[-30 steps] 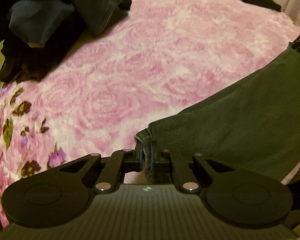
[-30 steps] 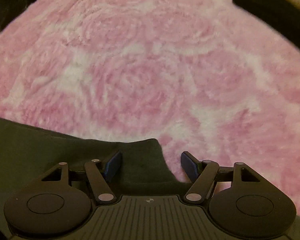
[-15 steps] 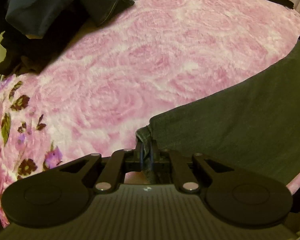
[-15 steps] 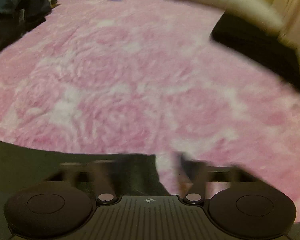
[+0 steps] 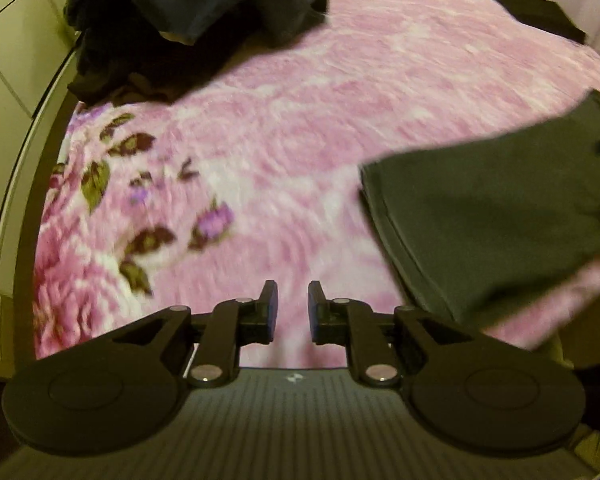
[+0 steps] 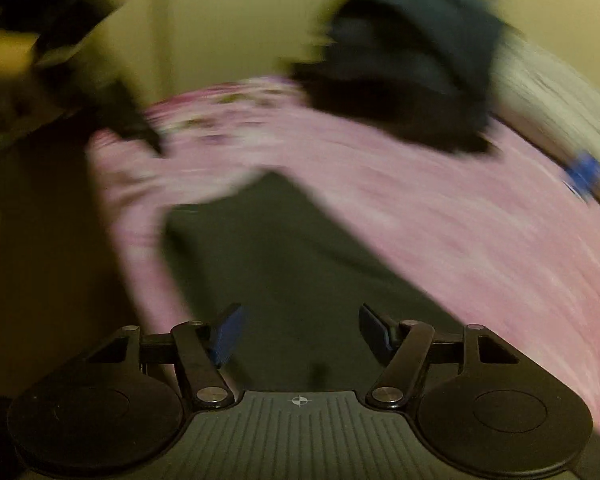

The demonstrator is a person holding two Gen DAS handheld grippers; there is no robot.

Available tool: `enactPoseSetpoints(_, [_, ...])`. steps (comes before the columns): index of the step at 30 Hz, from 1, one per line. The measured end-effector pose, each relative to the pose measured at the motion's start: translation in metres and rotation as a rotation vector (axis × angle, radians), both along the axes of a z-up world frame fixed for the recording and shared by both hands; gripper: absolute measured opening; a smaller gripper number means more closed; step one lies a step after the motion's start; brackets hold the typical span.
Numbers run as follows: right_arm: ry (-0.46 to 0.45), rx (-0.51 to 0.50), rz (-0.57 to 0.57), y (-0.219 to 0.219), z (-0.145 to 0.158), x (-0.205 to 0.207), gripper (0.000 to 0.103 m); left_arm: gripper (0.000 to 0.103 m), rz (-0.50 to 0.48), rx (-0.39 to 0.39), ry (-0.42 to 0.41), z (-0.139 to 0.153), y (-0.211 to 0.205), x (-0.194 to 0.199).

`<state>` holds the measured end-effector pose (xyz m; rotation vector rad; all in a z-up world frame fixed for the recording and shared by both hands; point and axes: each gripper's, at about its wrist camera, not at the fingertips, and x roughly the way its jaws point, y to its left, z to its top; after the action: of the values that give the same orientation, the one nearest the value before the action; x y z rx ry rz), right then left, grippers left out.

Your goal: Fold clothes

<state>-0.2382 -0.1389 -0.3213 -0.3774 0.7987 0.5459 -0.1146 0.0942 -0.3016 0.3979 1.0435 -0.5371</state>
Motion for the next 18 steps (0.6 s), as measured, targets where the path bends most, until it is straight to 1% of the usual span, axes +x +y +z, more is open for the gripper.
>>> enactPoseSetpoints(2, [-0.039, -0.085, 0.085, 0.048, -0.018, -0.001, 0.066, 0.012, -0.025, -0.020, 0.000, -0.002, 0.009, -0.017])
enactPoseSetpoints(4, [-0.057, -0.226, 0.163, 0.081, -0.040, 0.000, 0.066, 0.012, -0.035, -0.050, 0.011, -0.006, 0.018, -0.030])
enactPoseSetpoints(6, [-0.060, -0.346, 0.236, 0.102, -0.058, -0.001, 0.067, 0.012, -0.037, -0.075, 0.017, -0.009, 0.026, -0.040])
enactPoseSetpoints(8, [-0.089, -0.393, 0.274, 0.111, -0.067, -0.001, 0.067, 0.012, -0.028, -0.098, 0.022, -0.013, 0.035, -0.048])
enactPoseSetpoints(10, [-0.095, -0.384, 0.262, 0.110, -0.067, 0.001, 0.065, 0.012, -0.011, -0.114, 0.025, -0.016, 0.043, -0.053])
enactPoseSetpoints(11, [-0.083, -0.363, 0.244, 0.109, -0.066, 0.004, 0.042, 0.012, -0.005, -0.118, 0.025, -0.017, 0.044, -0.054])
enactPoseSetpoints(12, [-0.068, -0.337, 0.220, 0.109, -0.063, 0.008, 0.024, 0.012, 0.000, -0.122, 0.023, -0.017, 0.045, -0.056])
enactPoseSetpoints(13, [-0.063, -0.322, 0.193, 0.110, -0.060, 0.011, 0.013, 0.012, 0.006, -0.126, 0.021, -0.017, 0.047, -0.057])
enactPoseSetpoints(15, [-0.054, -0.290, 0.145, 0.111, -0.055, 0.016, 0.007, 0.012, 0.006, -0.131, 0.019, -0.015, 0.044, -0.059])
enactPoseSetpoints(16, [-0.052, -0.256, 0.122, 0.108, -0.049, 0.019, 0.006, 0.012, 0.001, -0.132, 0.018, -0.013, 0.041, -0.060])
enactPoseSetpoints(18, [-0.041, -0.143, 0.050, 0.096, -0.032, 0.024, 0.005, 0.012, -0.021, -0.131, 0.013, -0.009, 0.031, -0.061])
